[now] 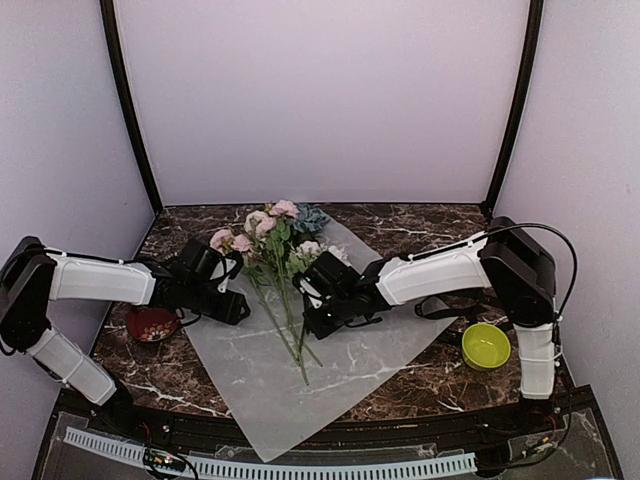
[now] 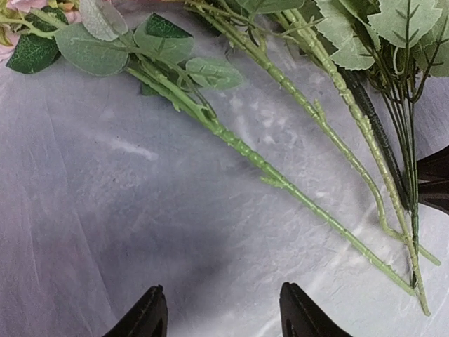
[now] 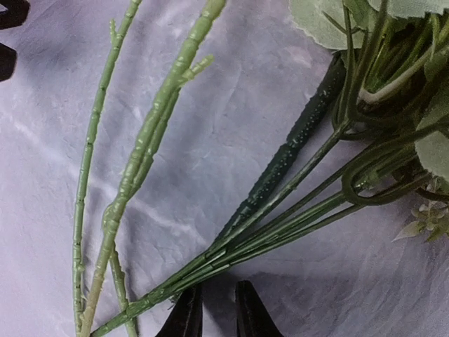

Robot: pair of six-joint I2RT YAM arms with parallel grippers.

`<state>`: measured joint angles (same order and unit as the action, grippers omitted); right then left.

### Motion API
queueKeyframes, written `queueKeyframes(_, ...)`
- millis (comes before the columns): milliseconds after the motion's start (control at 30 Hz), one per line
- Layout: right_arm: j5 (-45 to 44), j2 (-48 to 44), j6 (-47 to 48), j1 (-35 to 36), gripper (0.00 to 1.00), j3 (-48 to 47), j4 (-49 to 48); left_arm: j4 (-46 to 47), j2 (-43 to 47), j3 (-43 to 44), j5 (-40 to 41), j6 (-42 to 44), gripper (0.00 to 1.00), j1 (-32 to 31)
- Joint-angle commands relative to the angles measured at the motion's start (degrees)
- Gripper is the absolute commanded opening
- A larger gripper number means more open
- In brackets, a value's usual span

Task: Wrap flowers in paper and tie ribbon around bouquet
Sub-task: Adjust the fake flower on the flattened wrapping paper.

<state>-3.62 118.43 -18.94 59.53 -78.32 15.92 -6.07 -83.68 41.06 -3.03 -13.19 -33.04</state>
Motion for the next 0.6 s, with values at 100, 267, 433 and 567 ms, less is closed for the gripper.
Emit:
queueKeyframes(100, 2.61, 1.1, 0.43, 0.77, 0.17, -3.58, -2.87, 4.97, -2.43, -2.74, -0.76, -1.94, 0.56, -1.04)
queueKeyframes(267, 2.44, -4.03, 2.17, 0.58, 0.17, -2.46, -1.73, 6.33, -1.91, -3.79, -1.77, -2.19, 0.55, -1.15)
queueKeyframes(433, -1.15, -12.71, 0.82, -3.54, 0.17, 3.89, 1.72, 4.74, 1.05, -3.15, -1.1, -1.94, 0.55, -1.17)
queueKeyframes(567, -5.68, -18.0, -1.34, -8.88, 0.21, 8.73, 7.14, 1.35, 3.71, -2.64, -0.35, -3.2, 0.56, -1.15)
